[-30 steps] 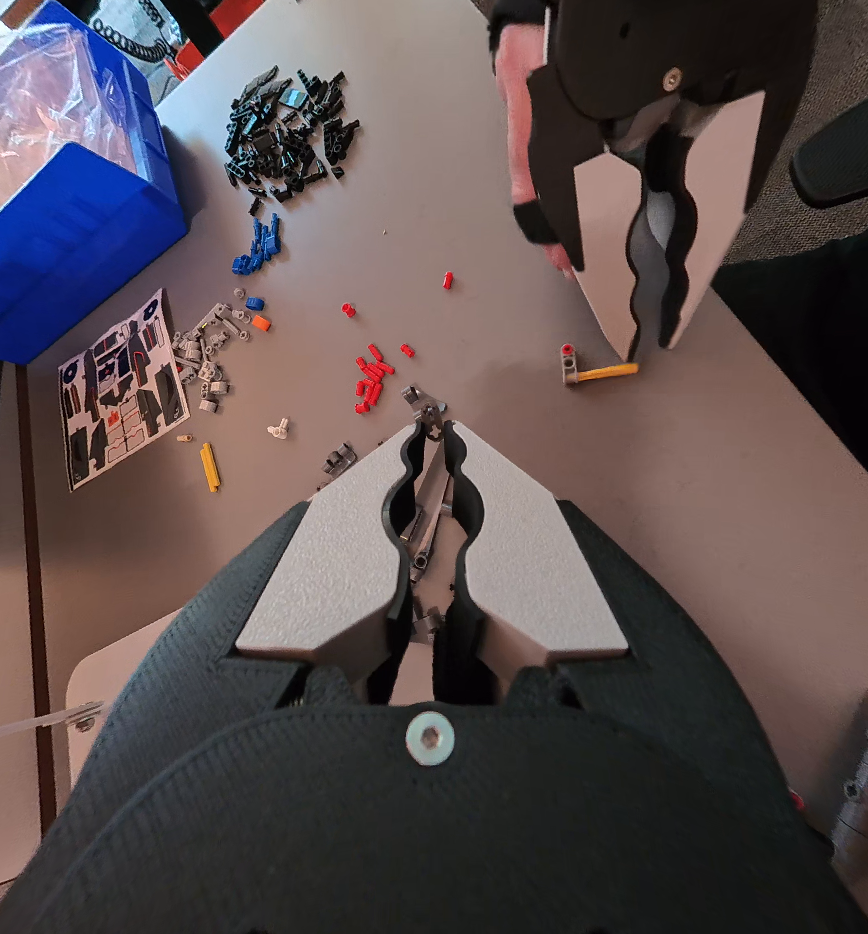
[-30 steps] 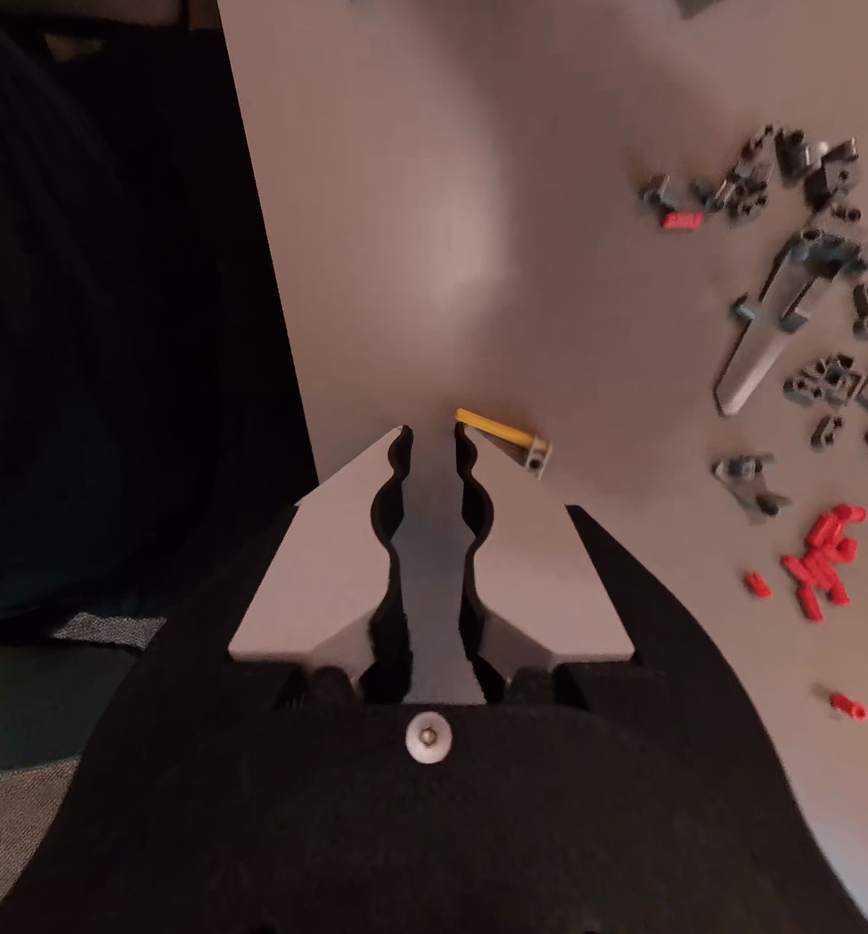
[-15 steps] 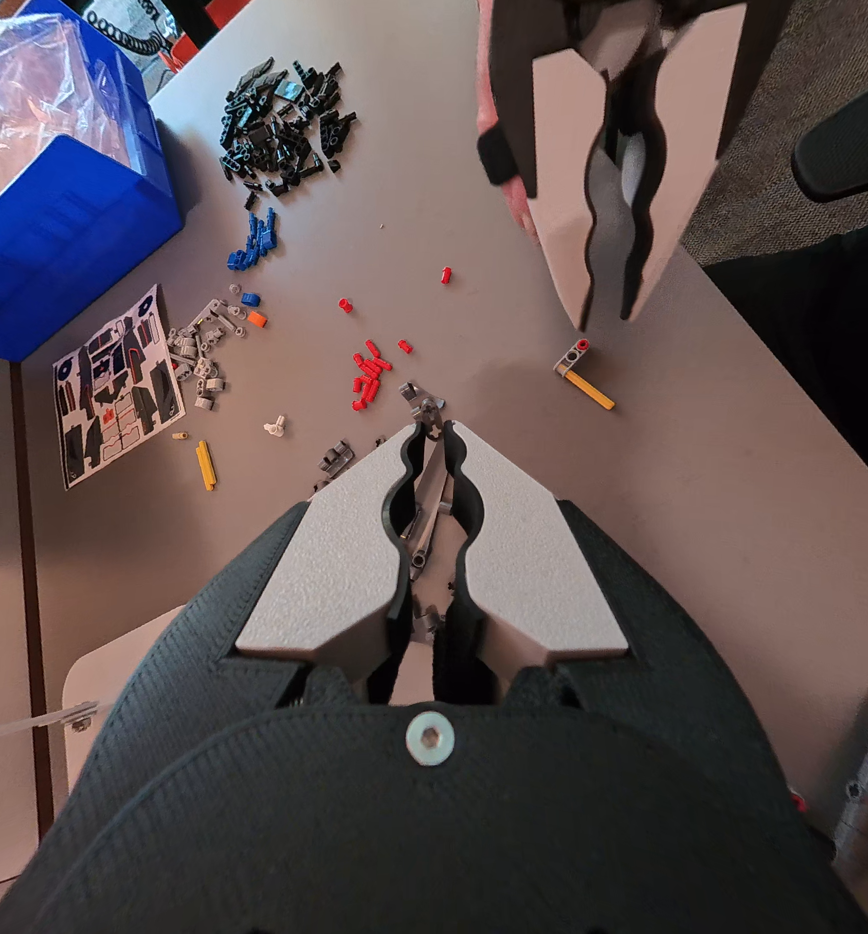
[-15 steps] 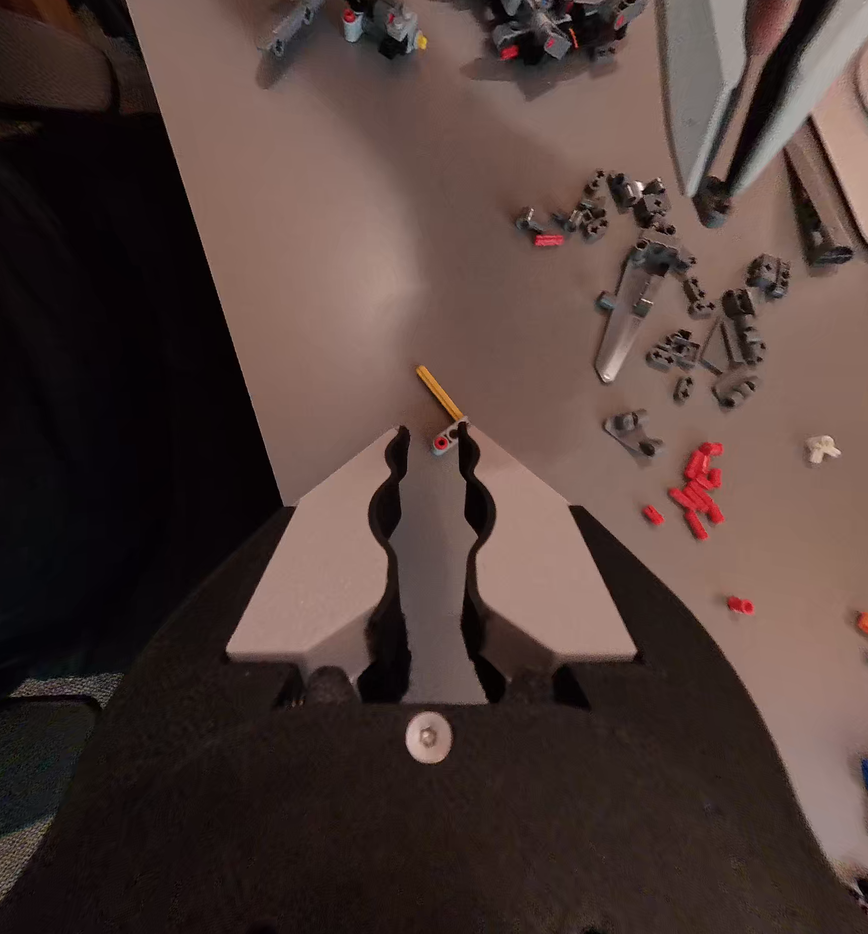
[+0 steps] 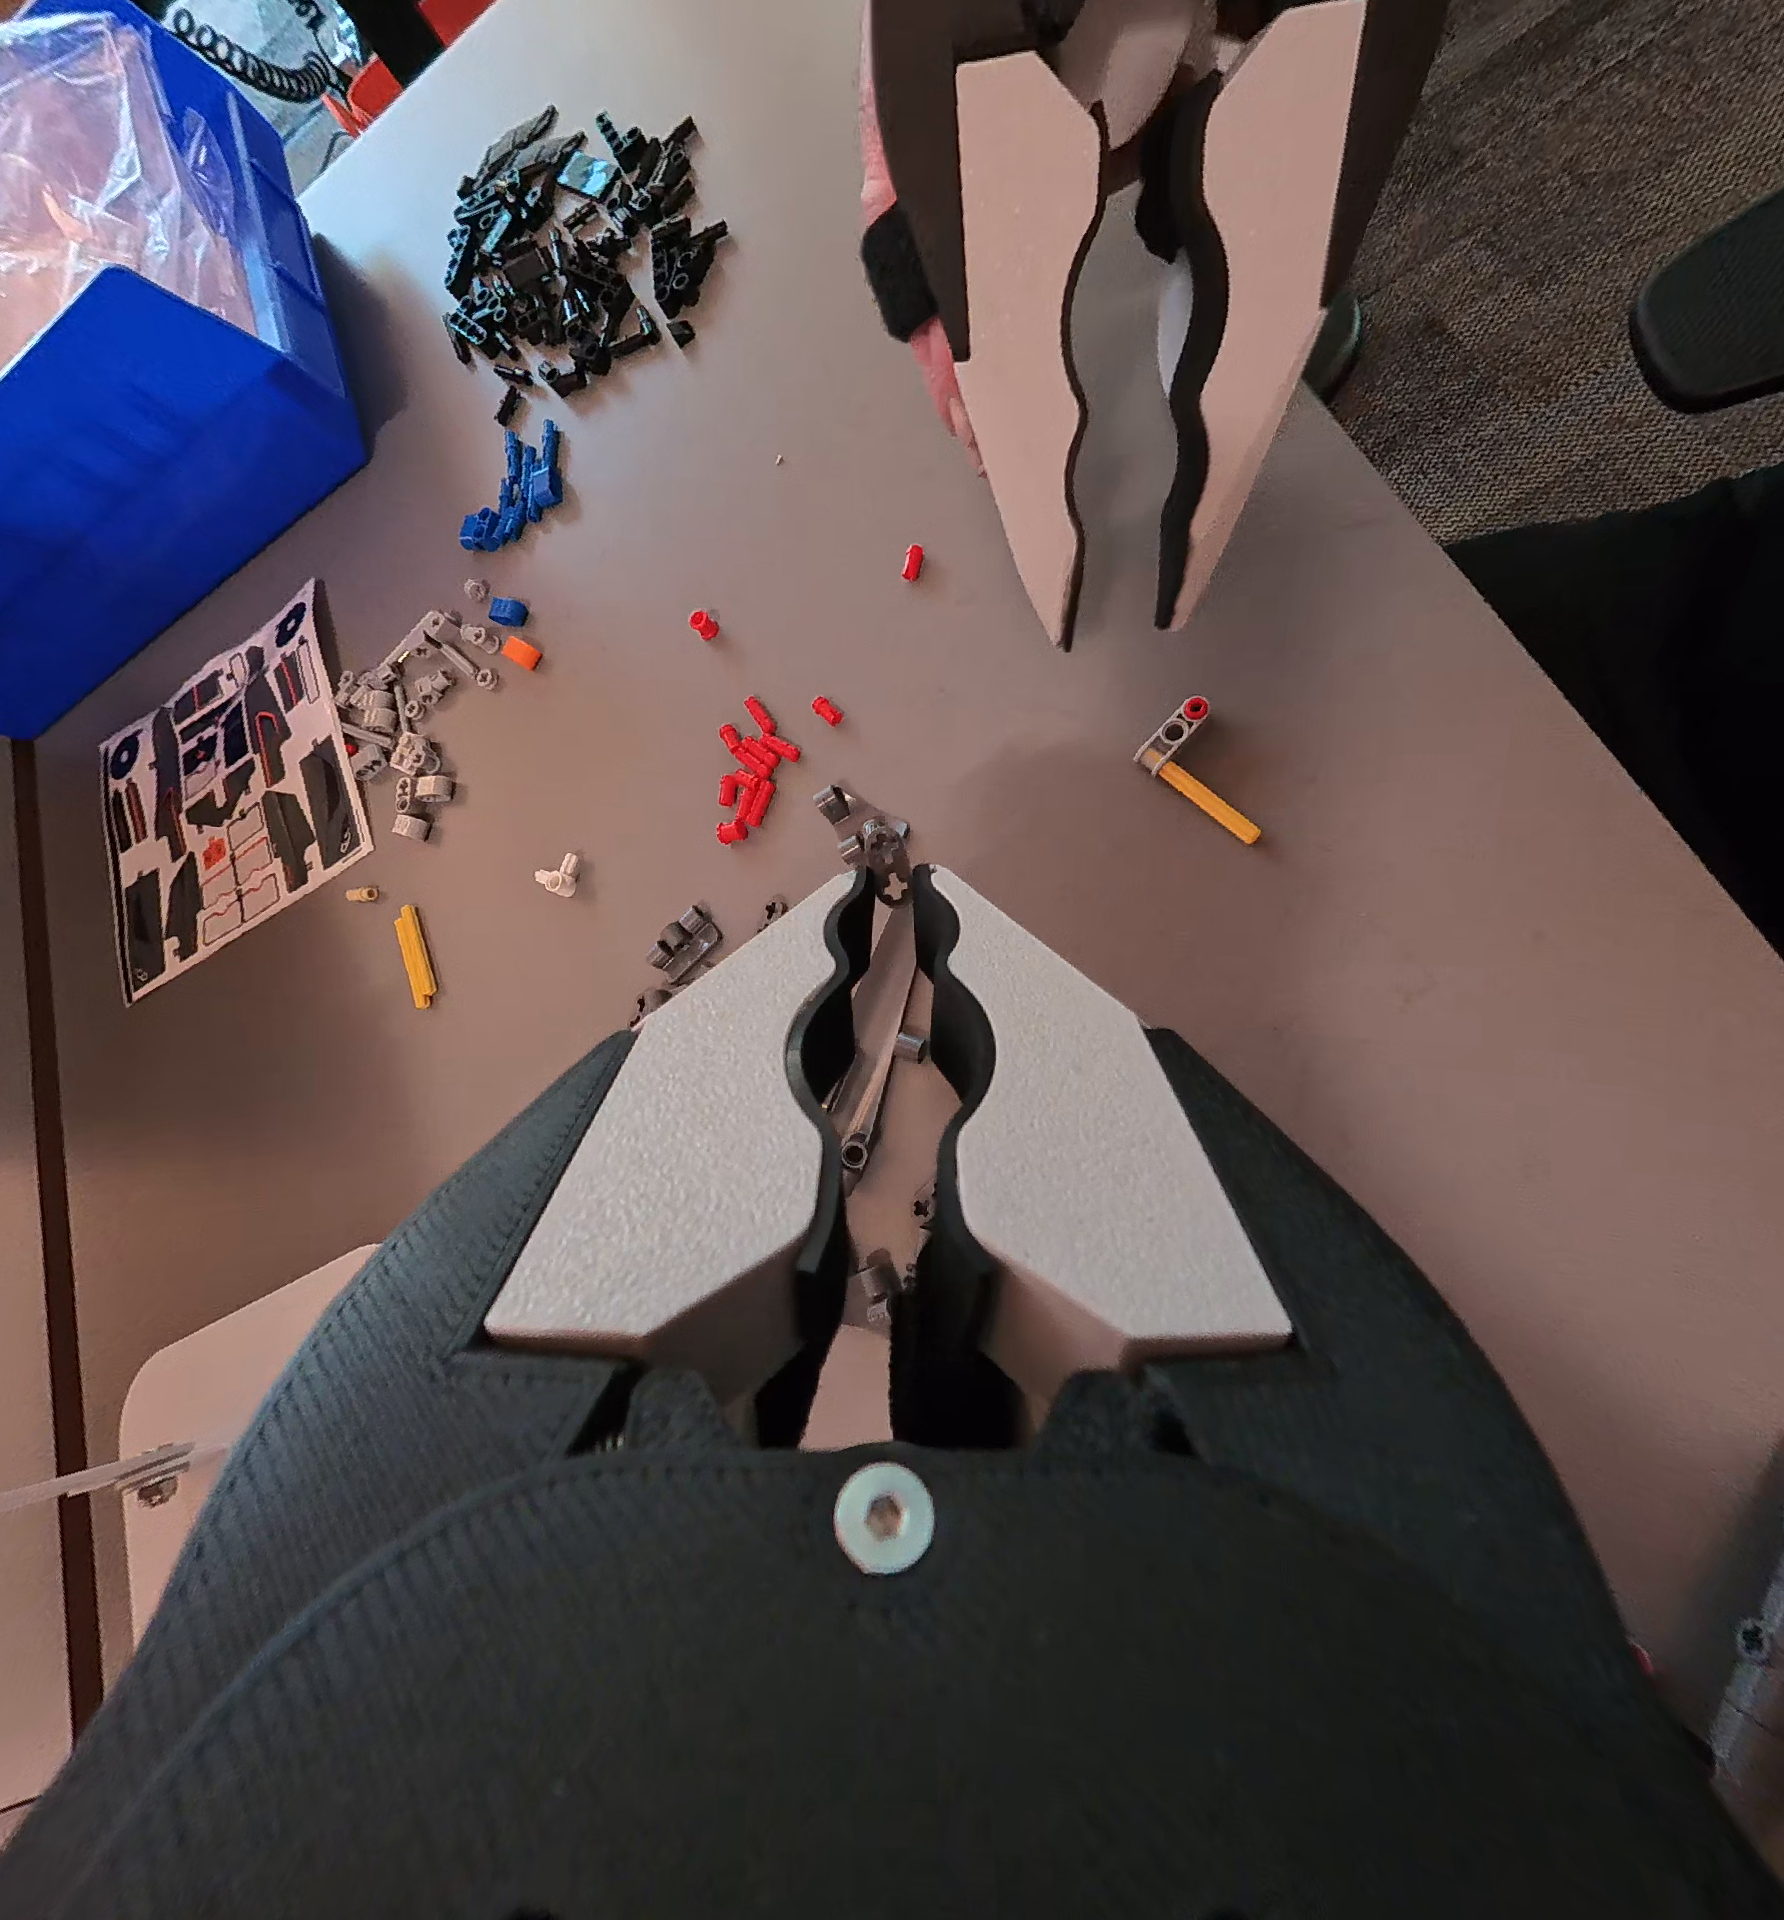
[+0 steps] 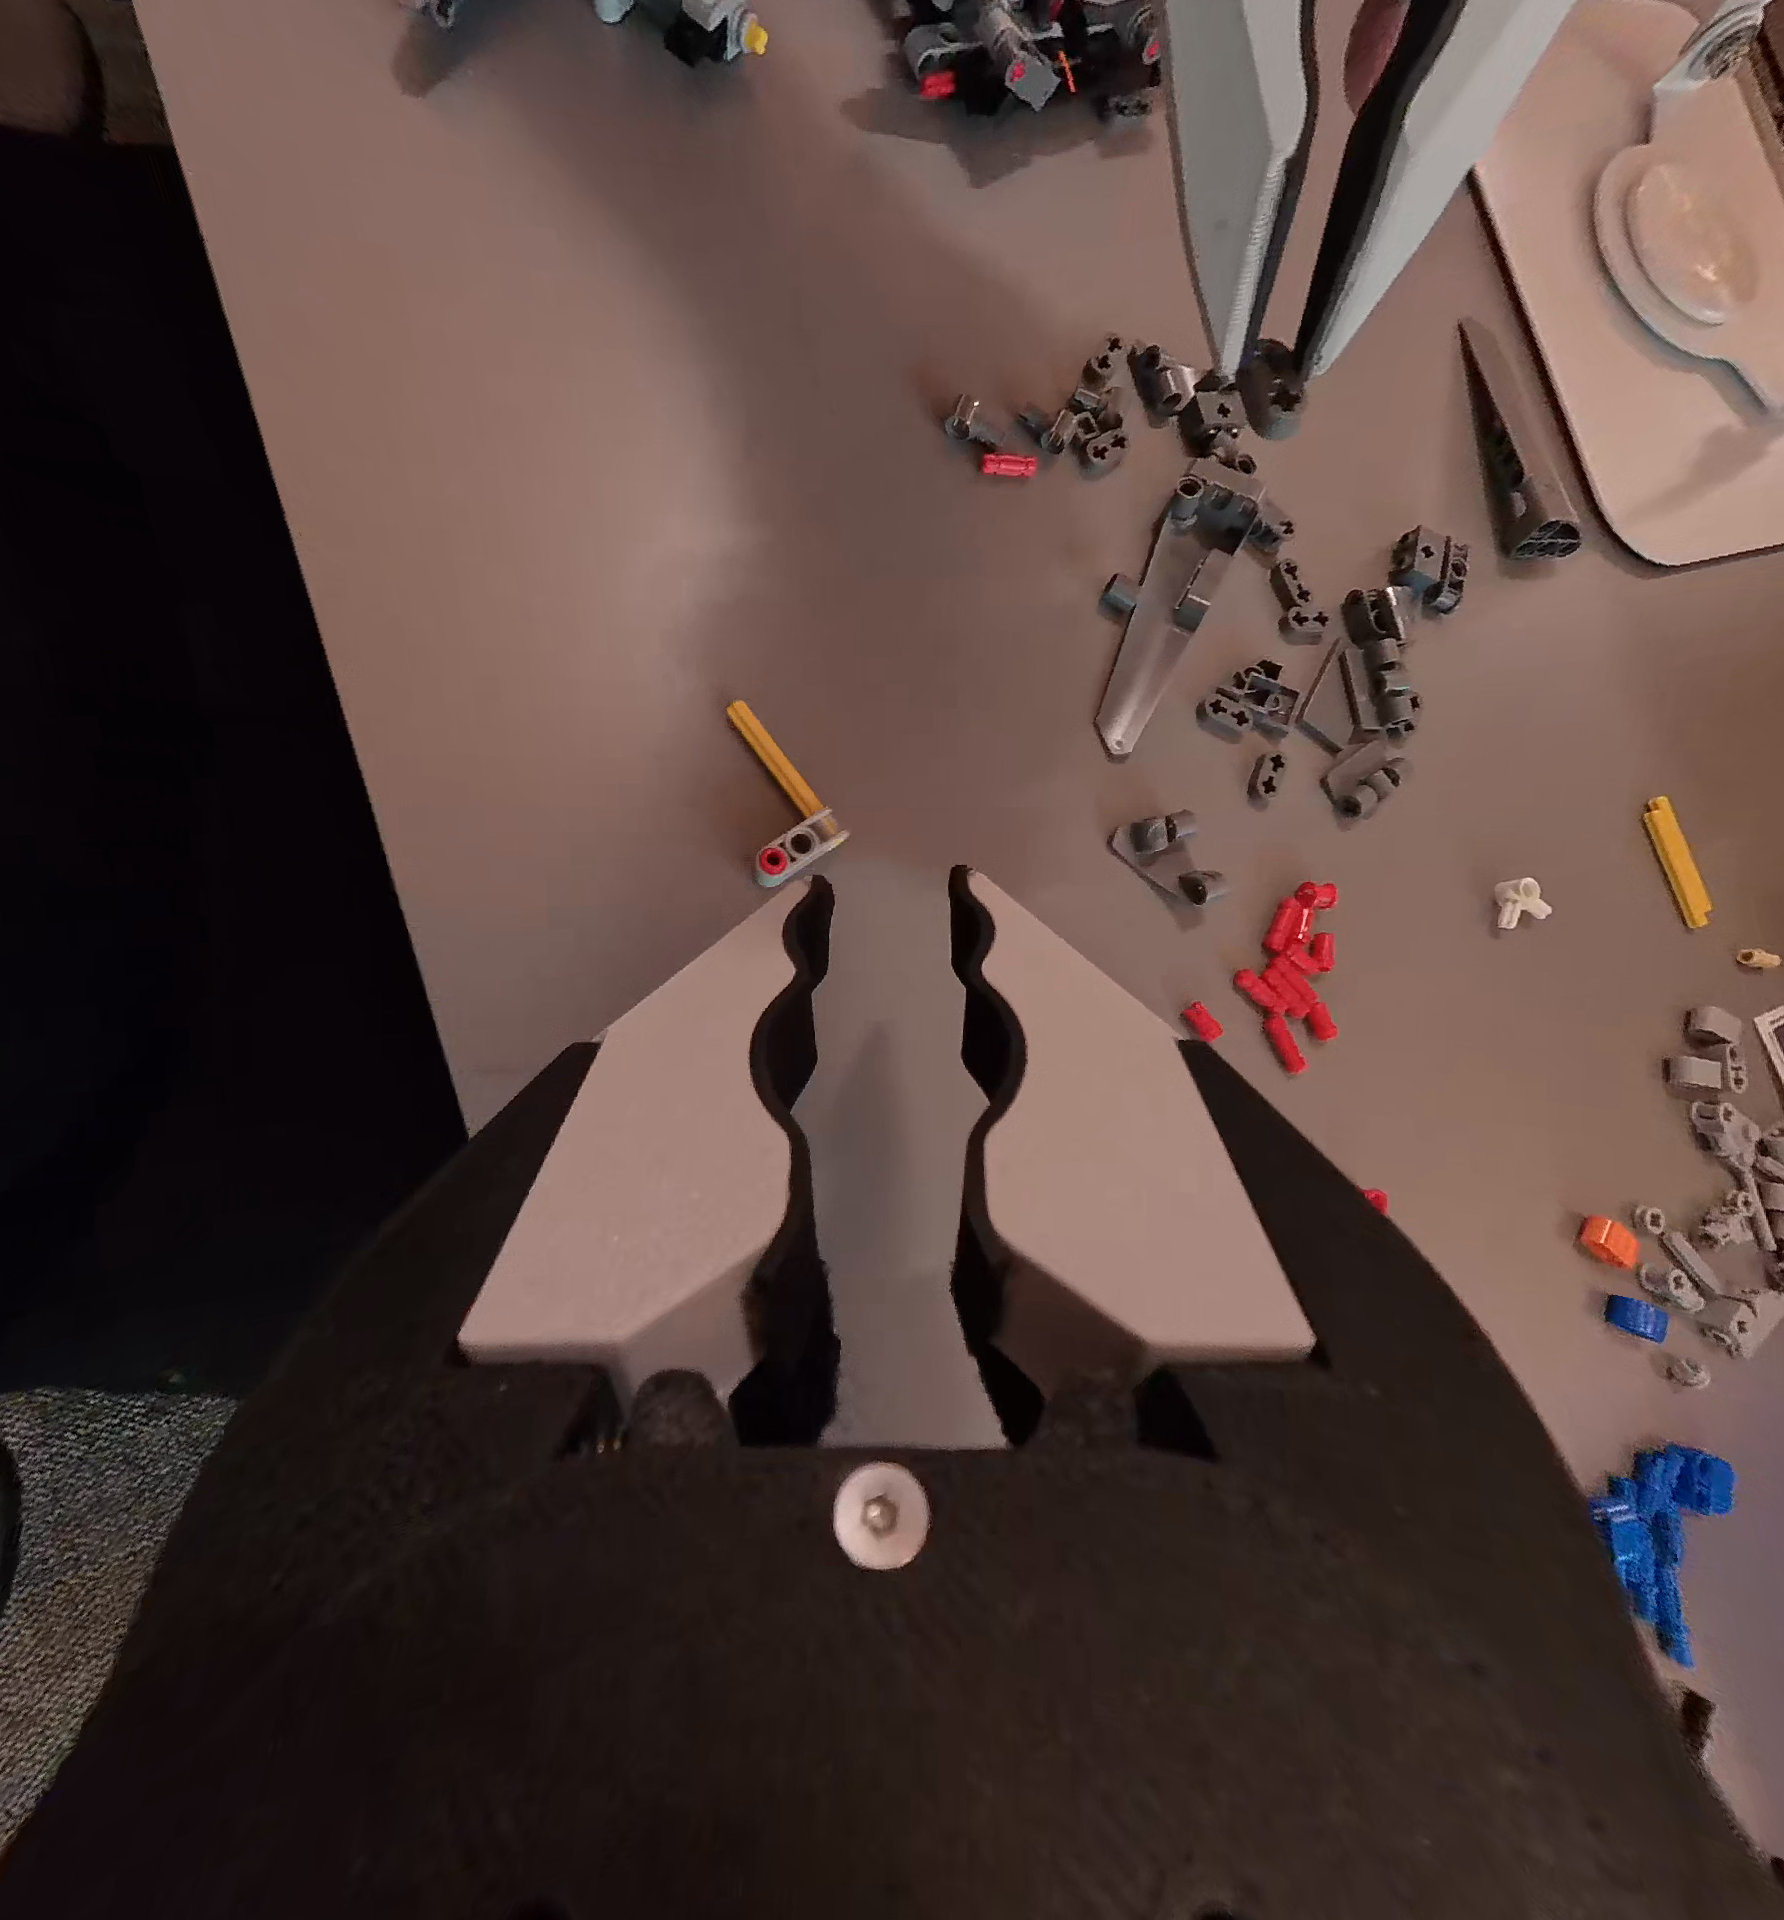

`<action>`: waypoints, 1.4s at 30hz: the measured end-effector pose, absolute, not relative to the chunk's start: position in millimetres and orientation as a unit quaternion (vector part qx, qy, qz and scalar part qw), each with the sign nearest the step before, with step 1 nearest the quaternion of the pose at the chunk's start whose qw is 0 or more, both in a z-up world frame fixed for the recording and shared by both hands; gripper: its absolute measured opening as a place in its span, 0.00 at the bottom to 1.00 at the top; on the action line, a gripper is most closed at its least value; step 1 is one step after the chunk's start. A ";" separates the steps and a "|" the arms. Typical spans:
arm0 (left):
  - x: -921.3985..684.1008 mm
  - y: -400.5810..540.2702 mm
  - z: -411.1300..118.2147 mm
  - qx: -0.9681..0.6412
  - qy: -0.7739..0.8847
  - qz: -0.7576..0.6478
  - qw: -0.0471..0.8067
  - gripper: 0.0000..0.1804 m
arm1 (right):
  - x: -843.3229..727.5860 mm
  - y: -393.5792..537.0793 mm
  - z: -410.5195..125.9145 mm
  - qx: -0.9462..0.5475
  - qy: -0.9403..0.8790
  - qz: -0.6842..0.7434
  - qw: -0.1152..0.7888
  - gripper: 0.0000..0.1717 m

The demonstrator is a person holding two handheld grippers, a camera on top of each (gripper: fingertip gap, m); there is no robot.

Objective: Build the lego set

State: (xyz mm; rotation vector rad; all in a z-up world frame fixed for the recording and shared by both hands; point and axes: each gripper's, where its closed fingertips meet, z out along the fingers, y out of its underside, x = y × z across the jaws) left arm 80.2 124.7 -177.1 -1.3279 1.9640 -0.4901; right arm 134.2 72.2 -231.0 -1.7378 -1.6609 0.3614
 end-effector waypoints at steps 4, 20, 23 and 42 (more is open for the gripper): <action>79.0 126.1 -176.2 -0.515 0.757 -0.189 0.354 0.03 | 131.6 74.9 -230.1 -0.664 -0.642 0.143 0.355 0.12; 67.7 123.5 -175.3 -0.524 0.751 -0.182 0.359 0.03 | 126.8 78.5 -234.5 -0.650 -0.656 0.147 0.354 0.14; 62.0 119.5 -178.4 -0.528 0.749 -0.181 0.357 0.03 | 124.7 77.9 -234.2 -0.644 -0.664 0.148 0.350 0.15; 51.9 104.7 -193.3 -0.492 0.768 -0.134 0.386 0.03 | 119.9 83.9 -230.3 -0.634 -0.668 0.158 0.355 0.14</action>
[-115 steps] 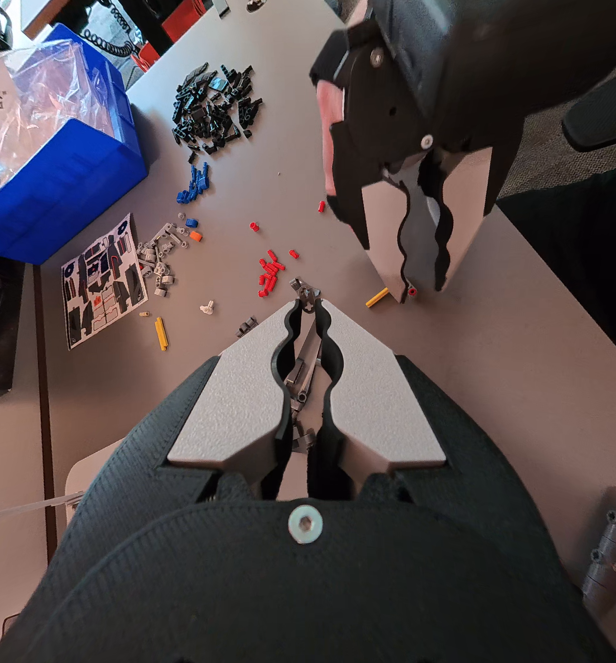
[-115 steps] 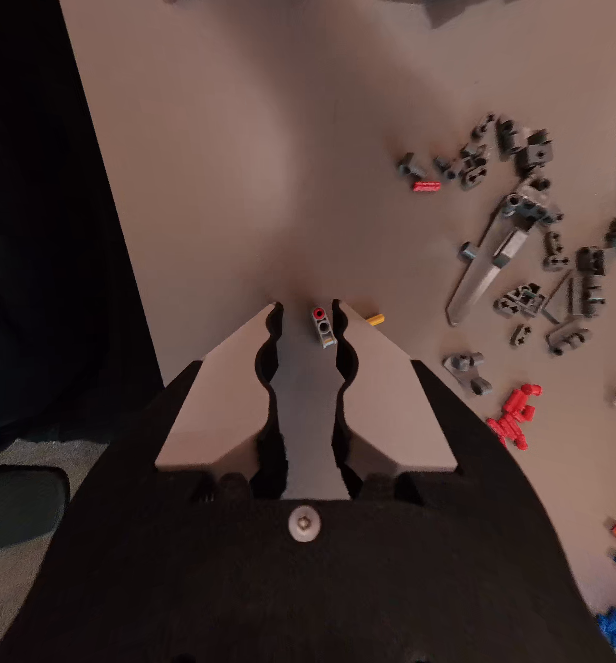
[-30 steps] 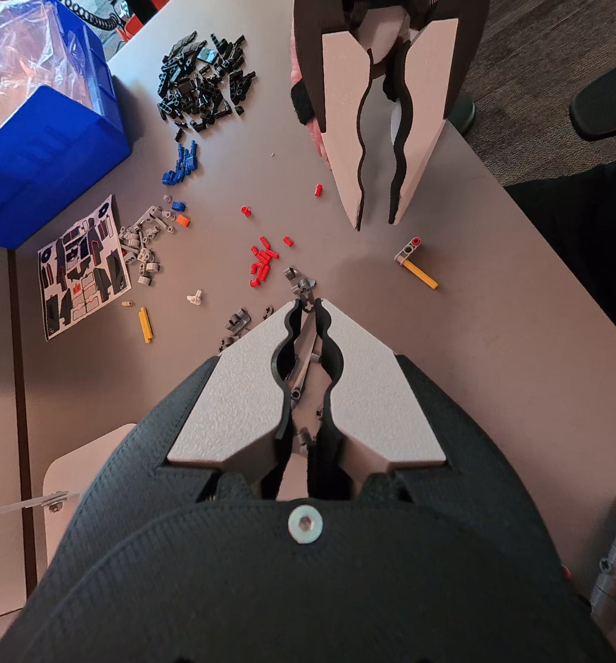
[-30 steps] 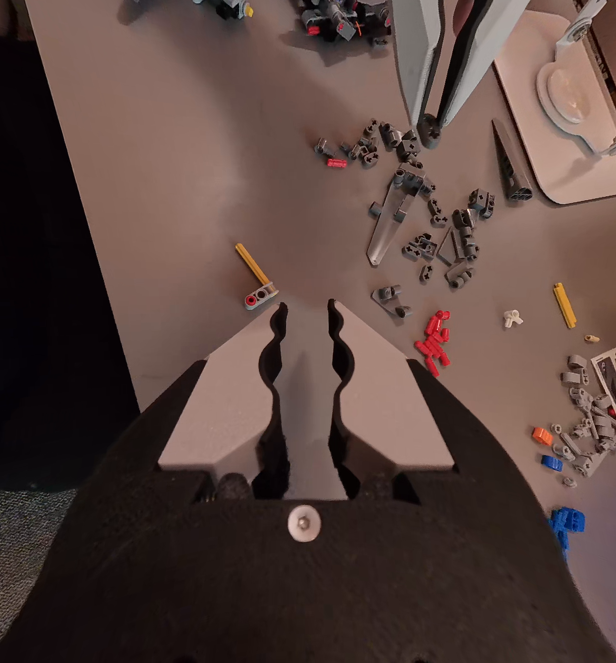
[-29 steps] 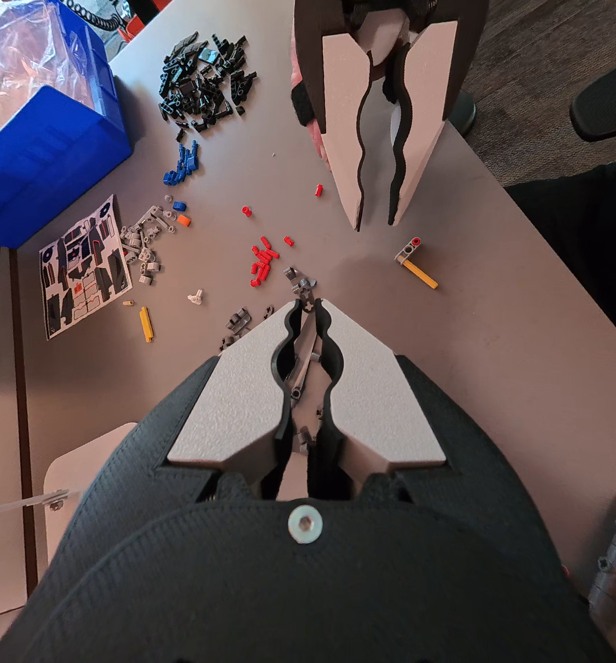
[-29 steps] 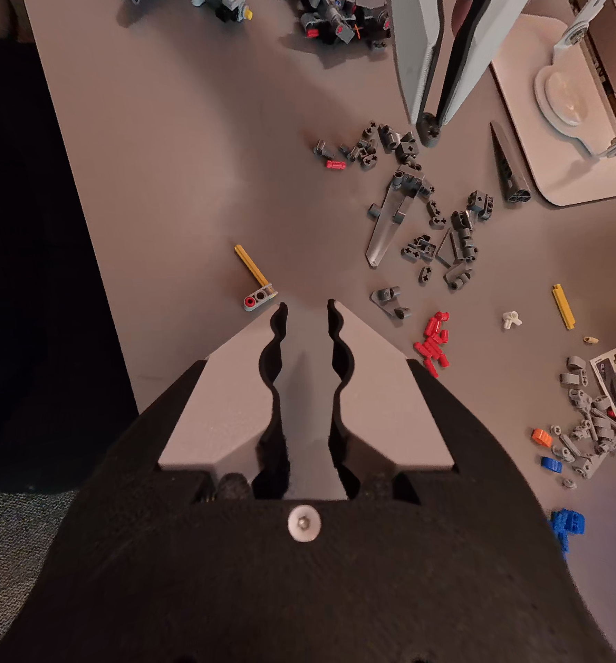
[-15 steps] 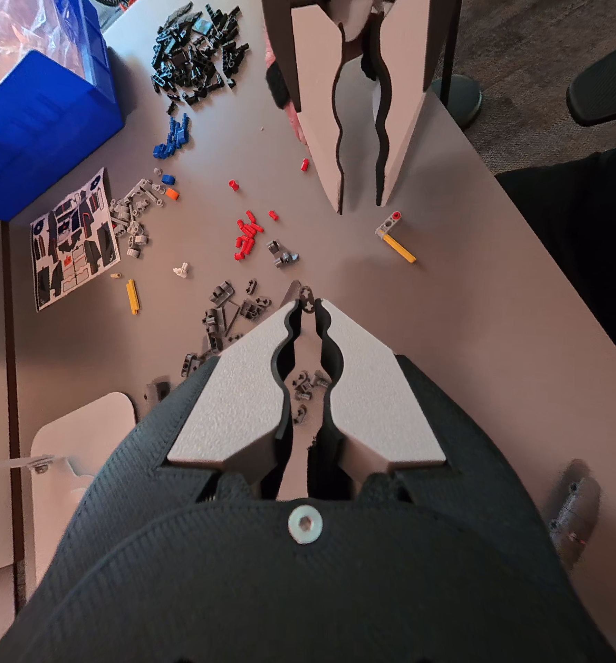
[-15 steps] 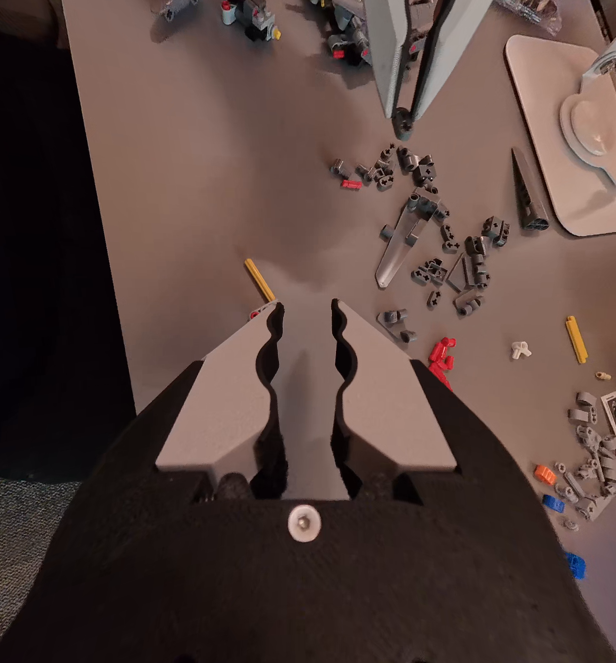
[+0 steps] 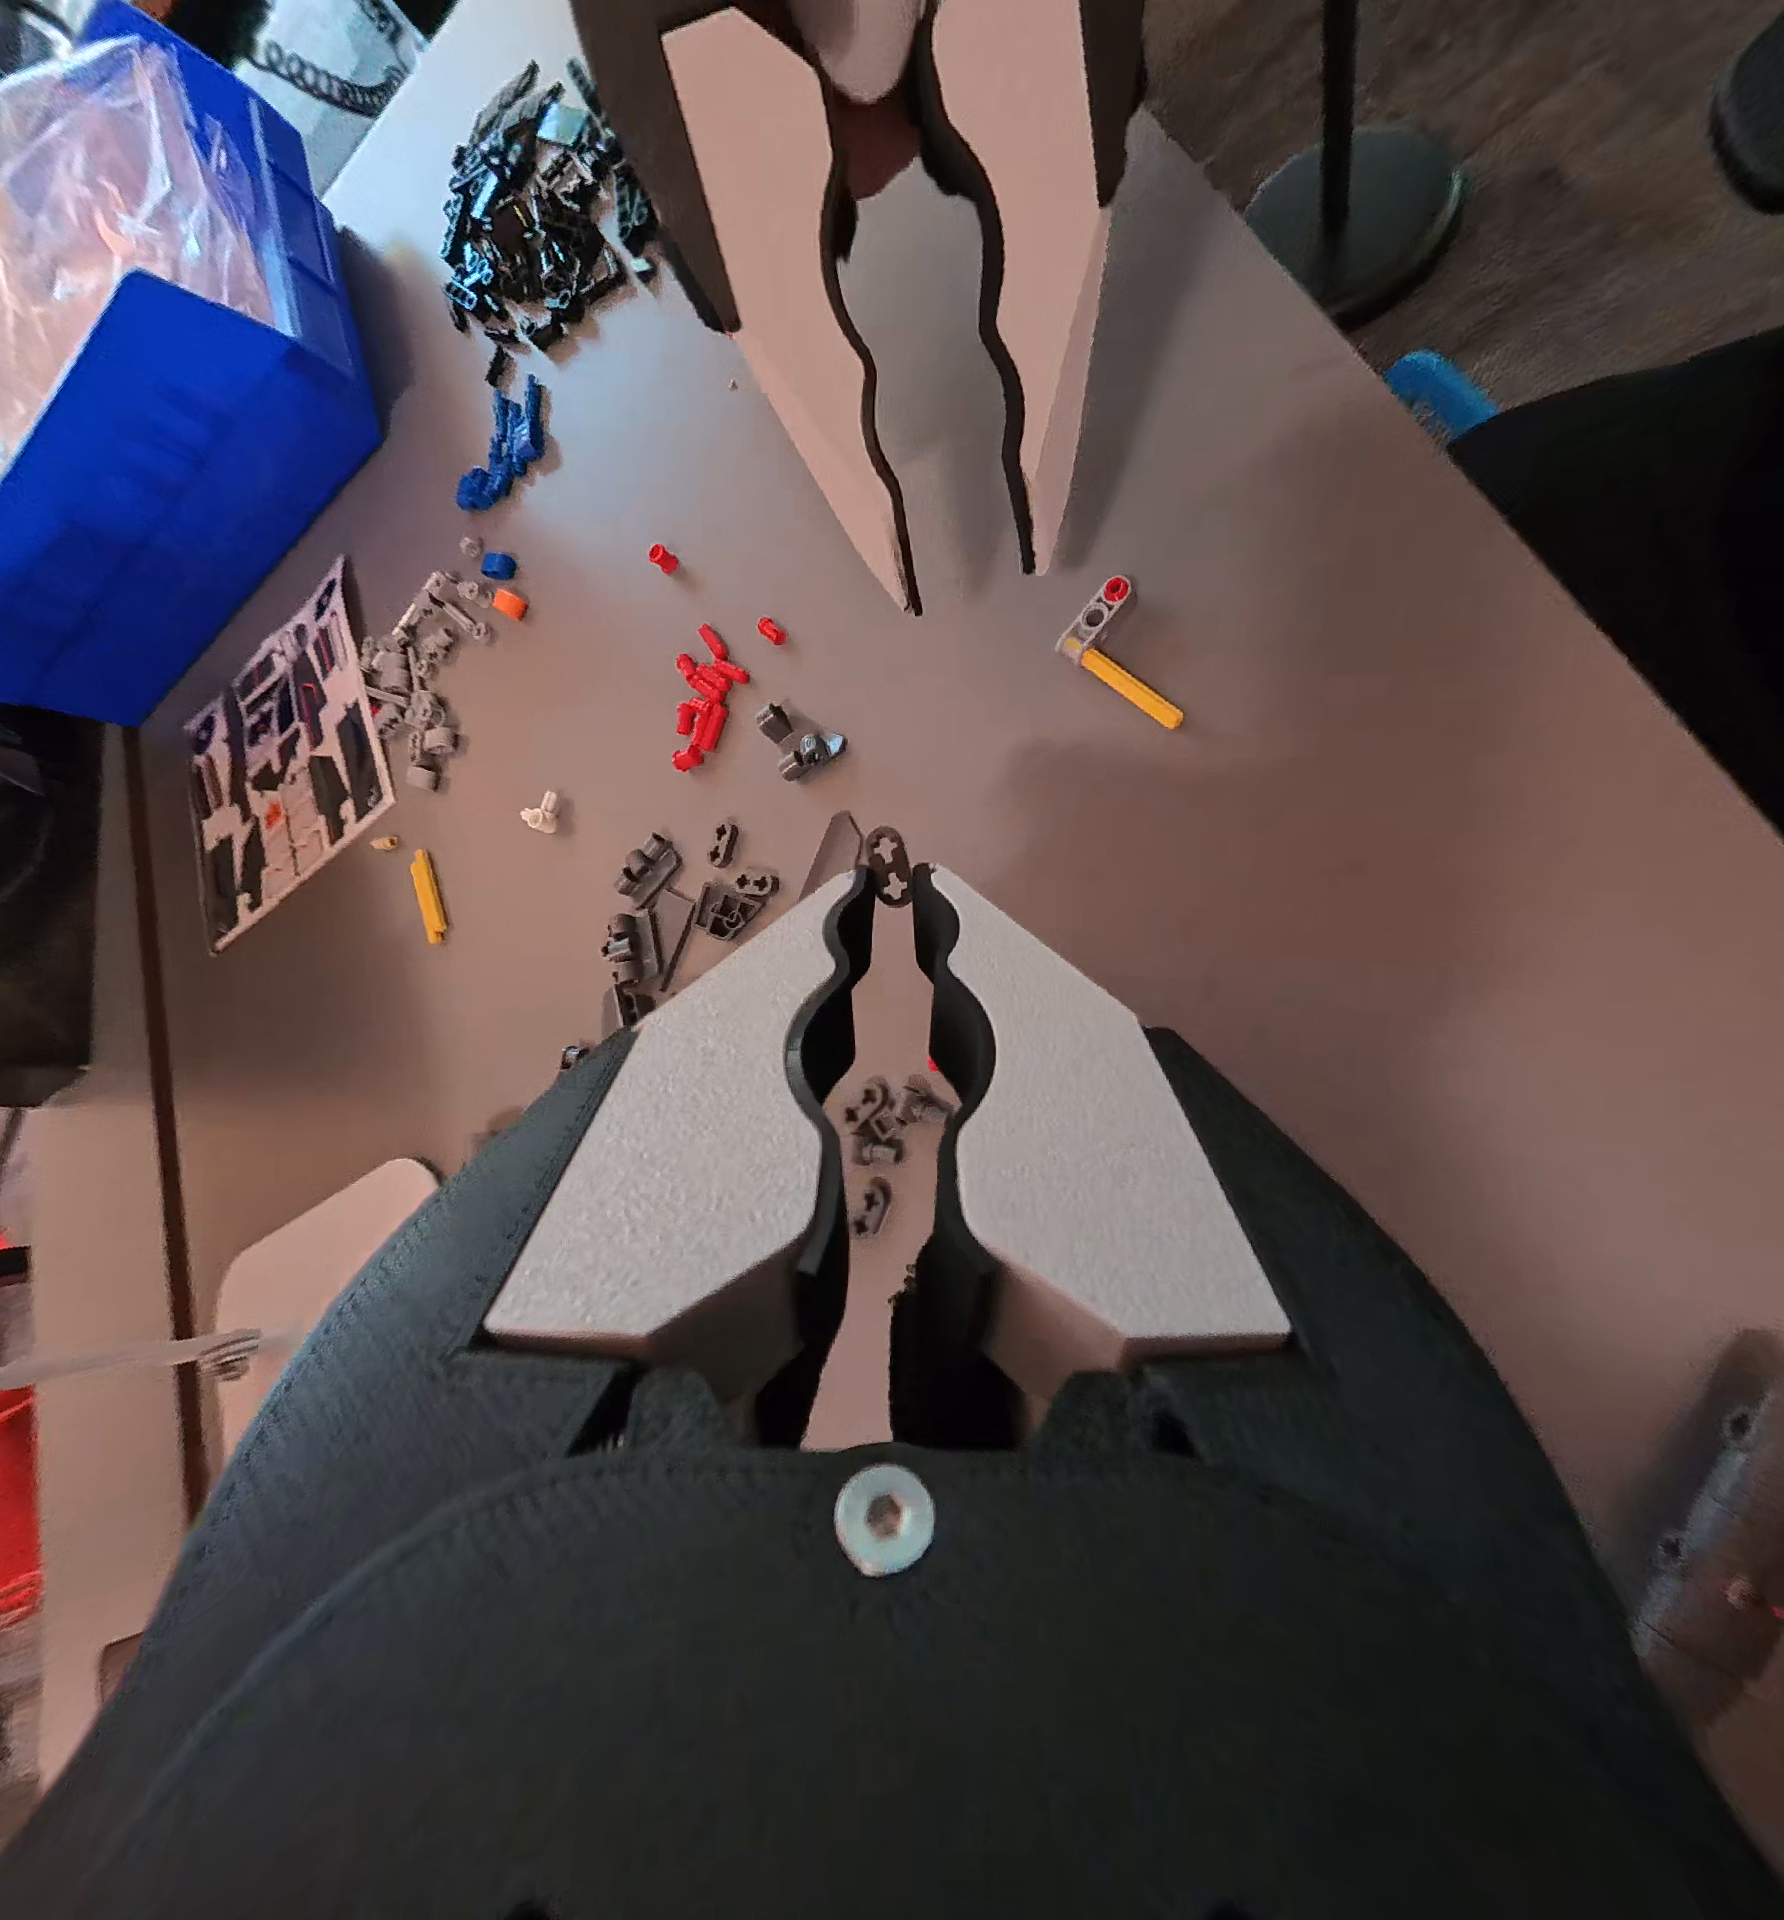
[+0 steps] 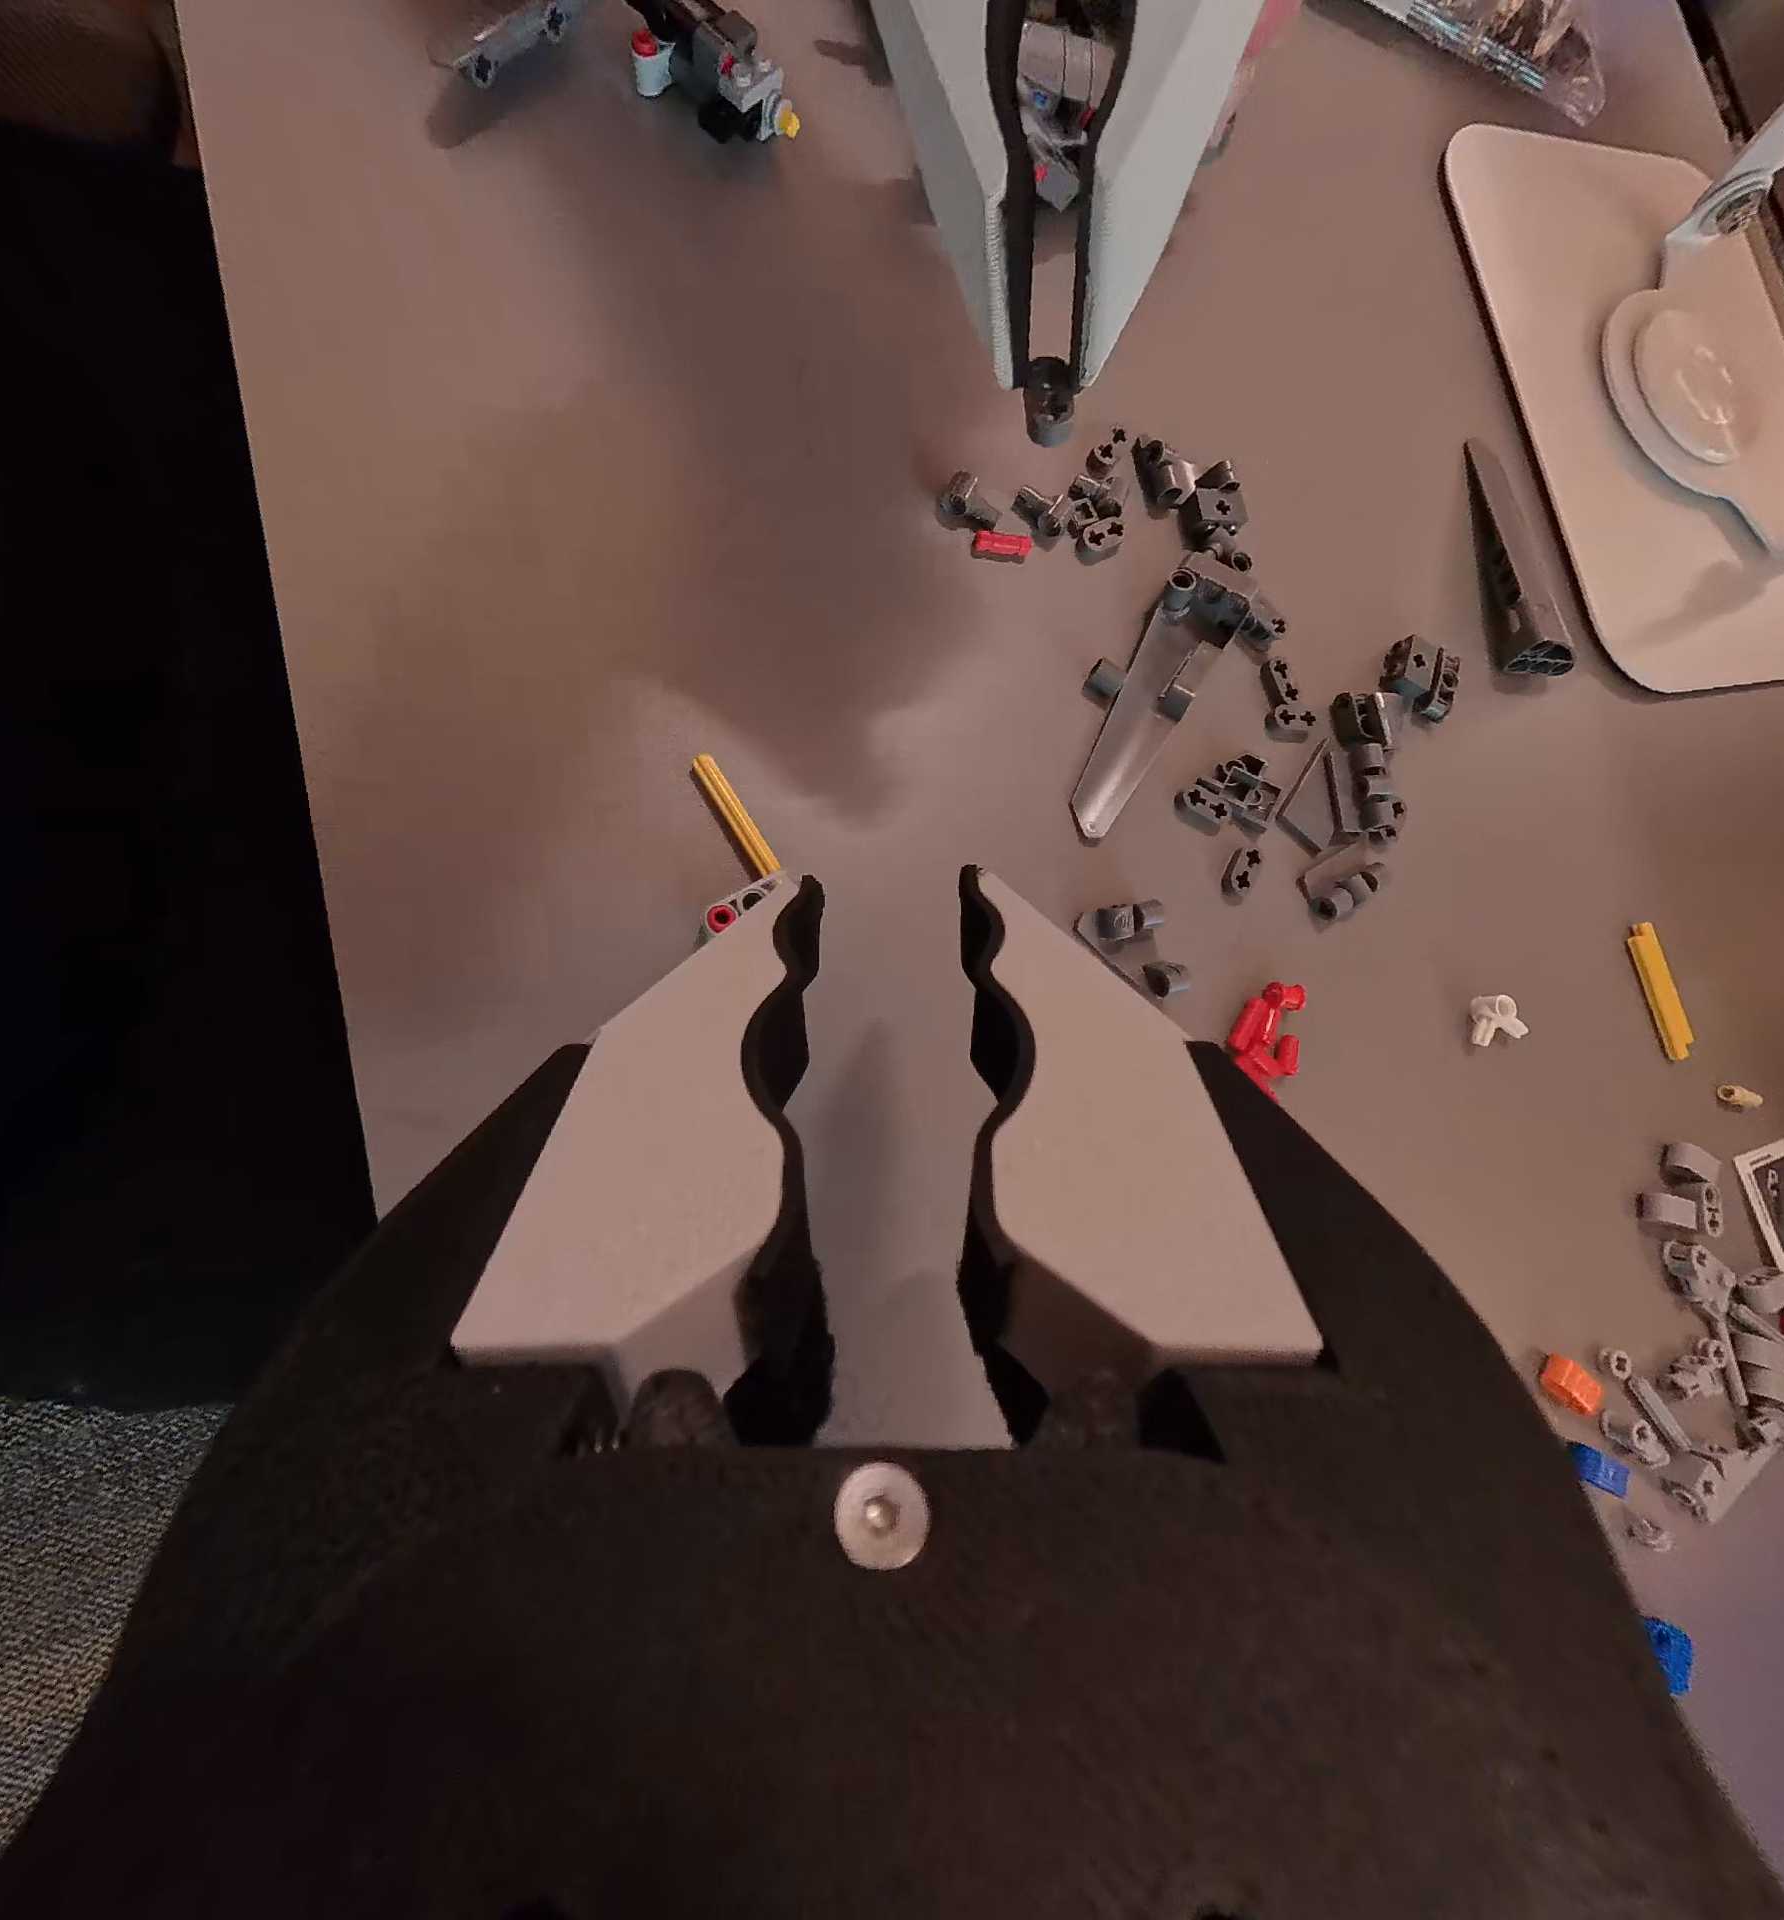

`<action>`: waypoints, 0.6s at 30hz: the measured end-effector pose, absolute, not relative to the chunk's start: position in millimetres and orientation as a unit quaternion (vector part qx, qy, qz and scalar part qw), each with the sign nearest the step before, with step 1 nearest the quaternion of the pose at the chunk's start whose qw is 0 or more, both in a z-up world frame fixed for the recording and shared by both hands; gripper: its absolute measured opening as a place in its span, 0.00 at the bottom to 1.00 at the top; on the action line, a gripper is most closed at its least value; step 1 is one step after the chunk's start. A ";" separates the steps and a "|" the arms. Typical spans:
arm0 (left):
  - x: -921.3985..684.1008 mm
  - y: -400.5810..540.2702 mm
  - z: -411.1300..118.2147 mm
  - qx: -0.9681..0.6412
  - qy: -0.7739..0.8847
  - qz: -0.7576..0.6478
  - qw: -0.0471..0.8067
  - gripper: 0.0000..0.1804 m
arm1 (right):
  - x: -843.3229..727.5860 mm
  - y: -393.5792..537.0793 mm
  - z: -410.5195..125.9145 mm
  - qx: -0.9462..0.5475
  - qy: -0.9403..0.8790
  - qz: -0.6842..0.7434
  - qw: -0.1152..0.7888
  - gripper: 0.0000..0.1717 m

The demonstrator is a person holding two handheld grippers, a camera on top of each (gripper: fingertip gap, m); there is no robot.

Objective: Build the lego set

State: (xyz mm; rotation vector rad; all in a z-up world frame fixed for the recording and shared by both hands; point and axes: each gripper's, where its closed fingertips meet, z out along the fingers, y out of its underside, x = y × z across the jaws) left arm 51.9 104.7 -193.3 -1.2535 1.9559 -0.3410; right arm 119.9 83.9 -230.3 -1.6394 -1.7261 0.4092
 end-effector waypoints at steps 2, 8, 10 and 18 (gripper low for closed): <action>52.9 103.7 -192.7 -0.482 0.771 -0.119 0.399 0.03 | 120.2 83.4 -230.5 -0.634 -0.668 0.161 0.355 0.15; 54.8 99.6 -193.4 -0.451 0.780 -0.085 0.426 0.03 | 120.0 79.2 -231.4 -0.630 -0.672 0.171 0.350 0.15; 56.2 96.4 -196.0 -0.438 0.786 -0.074 0.430 0.03 | 120.3 76.9 -231.1 -0.630 -0.672 0.178 0.347 0.15; 61.9 80.0 -208.4 -0.411 0.804 -0.068 0.424 0.03 | 116.9 65.4 -233.8 -0.625 -0.677 0.196 0.334 0.16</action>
